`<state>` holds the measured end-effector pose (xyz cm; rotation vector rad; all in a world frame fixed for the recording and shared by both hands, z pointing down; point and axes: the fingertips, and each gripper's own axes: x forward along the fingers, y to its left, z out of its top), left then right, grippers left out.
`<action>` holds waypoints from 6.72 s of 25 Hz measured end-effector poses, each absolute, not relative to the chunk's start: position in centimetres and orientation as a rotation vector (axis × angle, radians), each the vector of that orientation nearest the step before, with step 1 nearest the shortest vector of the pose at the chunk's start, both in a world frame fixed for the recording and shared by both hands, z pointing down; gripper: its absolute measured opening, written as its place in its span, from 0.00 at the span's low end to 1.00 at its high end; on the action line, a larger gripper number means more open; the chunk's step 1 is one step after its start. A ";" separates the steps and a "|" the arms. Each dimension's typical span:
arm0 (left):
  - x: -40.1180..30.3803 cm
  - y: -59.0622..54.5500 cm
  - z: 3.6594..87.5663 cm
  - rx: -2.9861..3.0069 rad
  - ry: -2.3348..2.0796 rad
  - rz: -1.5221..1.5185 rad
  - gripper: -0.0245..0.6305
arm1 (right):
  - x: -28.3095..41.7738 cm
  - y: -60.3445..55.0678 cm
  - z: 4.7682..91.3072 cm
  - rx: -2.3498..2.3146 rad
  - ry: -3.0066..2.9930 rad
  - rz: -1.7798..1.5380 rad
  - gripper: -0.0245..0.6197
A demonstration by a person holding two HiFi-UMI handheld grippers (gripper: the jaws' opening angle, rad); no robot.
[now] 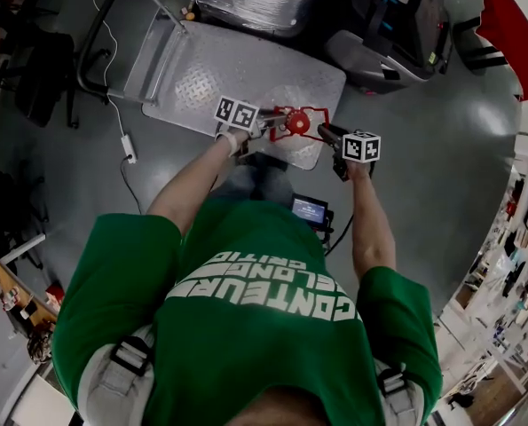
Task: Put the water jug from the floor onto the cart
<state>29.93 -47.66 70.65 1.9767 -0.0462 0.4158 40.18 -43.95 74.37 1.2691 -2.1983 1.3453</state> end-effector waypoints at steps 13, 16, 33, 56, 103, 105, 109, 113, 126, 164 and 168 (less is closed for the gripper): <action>28.6 -52.1 78.6 1.846 -0.250 0.410 0.15 | 38.9 -49.2 81.2 1.141 -2.193 1.425 0.15; 28.4 -53.1 80.8 1.825 -0.293 0.414 0.15 | 38.6 -50.4 83.2 1.136 -2.185 1.425 0.15; 25.7 -58.9 83.8 1.749 -0.533 0.329 0.36 | 39.0 -55.1 86.6 1.180 -2.091 1.442 0.16; 15.8 -59.7 66.3 1.888 -0.588 -0.161 0.07 | 51.6 -50.1 63.5 1.807 -2.038 0.832 0.06; 20.6 -19.6 53.4 2.459 0.033 0.189 0.05 | 32.2 -11.8 53.1 1.977 -2.089 0.518 0.03; 20.0 -18.4 53.1 2.471 0.049 0.204 0.05 | 31.5 -10.7 52.9 1.980 -2.094 0.516 0.03; 19.0 -17.5 52.4 2.500 0.076 0.233 0.05 | 30.2 -9.4 52.6 1.993 -2.093 0.509 0.03; 18.3 -17.2 50.8 2.527 0.126 0.229 0.05 | 28.0 -9.5 51.5 2.016 -2.100 0.500 0.03; 2.7 -20.5 49.4 2.553 0.232 0.223 0.05 | 9.2 -15.8 50.4 1.961 -2.111 0.455 0.03; 4.4 -14.3 49.4 2.581 0.226 0.270 0.05 | 8.8 -10.3 51.6 1.808 -2.151 0.462 0.03; 3.9 -14.6 49.3 2.583 0.214 0.280 0.05 | 8.8 -10.2 51.7 1.816 -2.146 0.471 0.03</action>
